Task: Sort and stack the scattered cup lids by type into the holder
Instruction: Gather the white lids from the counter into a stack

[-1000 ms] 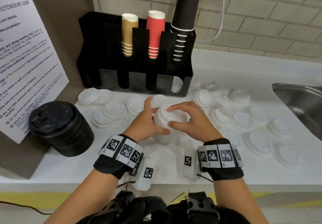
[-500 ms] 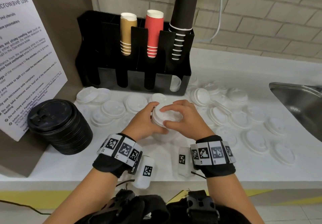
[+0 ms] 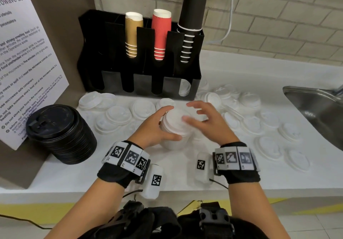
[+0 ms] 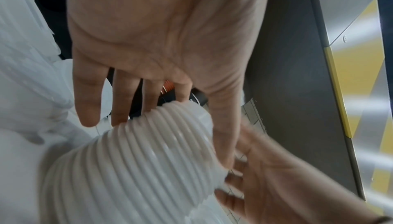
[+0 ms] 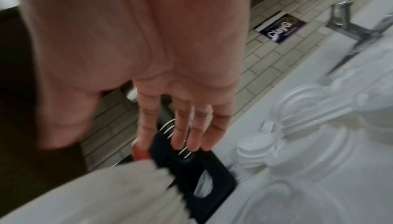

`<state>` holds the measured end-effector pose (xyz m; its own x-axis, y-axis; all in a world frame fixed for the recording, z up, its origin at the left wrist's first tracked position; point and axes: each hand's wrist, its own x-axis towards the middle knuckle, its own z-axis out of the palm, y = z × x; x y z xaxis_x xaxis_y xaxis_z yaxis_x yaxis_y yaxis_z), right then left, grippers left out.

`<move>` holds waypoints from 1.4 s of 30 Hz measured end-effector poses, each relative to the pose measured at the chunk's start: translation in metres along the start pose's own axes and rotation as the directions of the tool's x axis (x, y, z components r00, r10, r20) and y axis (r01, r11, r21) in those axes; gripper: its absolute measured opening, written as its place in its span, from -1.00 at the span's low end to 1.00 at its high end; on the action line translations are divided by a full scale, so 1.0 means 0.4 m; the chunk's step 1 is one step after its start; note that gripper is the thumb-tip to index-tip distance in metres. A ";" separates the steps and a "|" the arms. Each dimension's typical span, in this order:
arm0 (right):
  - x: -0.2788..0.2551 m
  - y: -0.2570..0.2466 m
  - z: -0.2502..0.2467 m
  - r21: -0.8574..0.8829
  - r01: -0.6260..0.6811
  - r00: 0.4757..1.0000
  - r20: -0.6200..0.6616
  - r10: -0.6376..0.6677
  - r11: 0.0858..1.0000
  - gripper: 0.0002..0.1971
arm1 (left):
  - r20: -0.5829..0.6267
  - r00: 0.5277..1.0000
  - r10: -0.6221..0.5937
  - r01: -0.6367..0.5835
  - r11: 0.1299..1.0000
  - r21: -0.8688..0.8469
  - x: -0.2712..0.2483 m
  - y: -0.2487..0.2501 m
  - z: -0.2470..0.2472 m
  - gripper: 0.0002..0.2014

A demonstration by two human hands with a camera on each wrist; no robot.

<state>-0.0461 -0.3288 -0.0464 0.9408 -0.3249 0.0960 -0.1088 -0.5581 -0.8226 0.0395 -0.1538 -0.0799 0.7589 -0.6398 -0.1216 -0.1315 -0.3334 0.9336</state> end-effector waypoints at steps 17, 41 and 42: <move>0.122 0.063 -0.064 -0.731 -0.338 0.850 0.033 0.525 0.593 -0.54 | -0.031 0.999 0.044 -0.043 0.999 0.015 0.000 0.007 -0.003 -0.22; 0.032 -0.041 -0.054 0.022 -0.052 0.994 0.093 0.050 0.998 -0.68 | -0.015 1.000 -0.024 0.025 0.999 0.023 0.007 0.002 -0.013 -0.19; 0.027 -0.045 -0.040 0.015 -0.004 0.995 0.102 0.003 1.000 -0.68 | -0.018 1.000 -0.018 0.019 1.000 0.020 0.008 0.002 -0.012 -0.20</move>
<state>-0.0393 -0.3344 -0.0215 0.9683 -0.2472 0.0363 -0.1081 -0.5455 -0.8311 0.0448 -0.1529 -0.0781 0.7725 -0.6211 -0.1326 -0.1300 -0.3589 0.9243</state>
